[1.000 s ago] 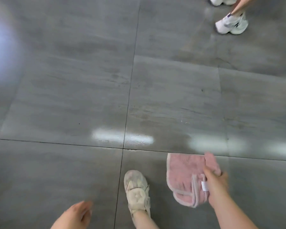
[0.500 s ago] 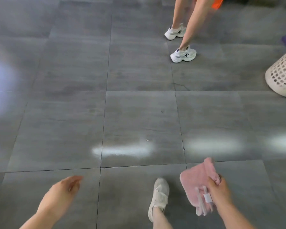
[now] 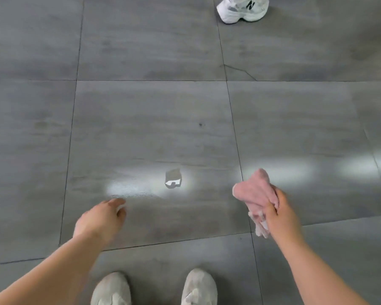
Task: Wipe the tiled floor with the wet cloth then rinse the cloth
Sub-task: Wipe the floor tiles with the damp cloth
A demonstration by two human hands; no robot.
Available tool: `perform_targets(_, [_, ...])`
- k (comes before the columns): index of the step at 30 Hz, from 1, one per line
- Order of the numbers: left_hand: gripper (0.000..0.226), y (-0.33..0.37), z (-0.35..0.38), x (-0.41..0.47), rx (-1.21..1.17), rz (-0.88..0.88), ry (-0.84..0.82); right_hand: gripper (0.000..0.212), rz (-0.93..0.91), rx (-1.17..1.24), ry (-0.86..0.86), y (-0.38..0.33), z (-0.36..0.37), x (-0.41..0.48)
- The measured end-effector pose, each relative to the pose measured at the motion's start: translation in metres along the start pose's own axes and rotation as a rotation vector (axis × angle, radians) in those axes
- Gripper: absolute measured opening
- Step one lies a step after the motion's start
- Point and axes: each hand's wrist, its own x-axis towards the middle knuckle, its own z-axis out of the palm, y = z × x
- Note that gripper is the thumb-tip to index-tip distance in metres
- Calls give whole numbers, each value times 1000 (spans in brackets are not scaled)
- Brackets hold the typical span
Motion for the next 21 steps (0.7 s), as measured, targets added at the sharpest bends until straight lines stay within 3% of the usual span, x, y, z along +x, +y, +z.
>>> perform_targets(5, [47, -44, 36, 104, 241, 215, 92, 47, -263, -184, 118, 48, 109, 59])
perform_targets(9, [64, -52, 67, 159, 249, 216, 150, 44, -538, -392, -65, 62, 184, 64])
perform_targets(11, [72, -50, 78, 170, 269, 192, 95, 60, -669, -585, -123, 68, 197, 64])
perform_targets(15, [96, -57, 92, 163, 188, 100, -23, 66, -579, -726, -30, 81, 177, 76])
perform_targets(19, [97, -75, 106, 154, 185, 18, -78, 69, -573, -949, -158, 100, 190, 108])
perform_targets(21, [97, -82, 108, 157, 215, 21, -105, 63, -563, -886, -39, 92, 206, 128])
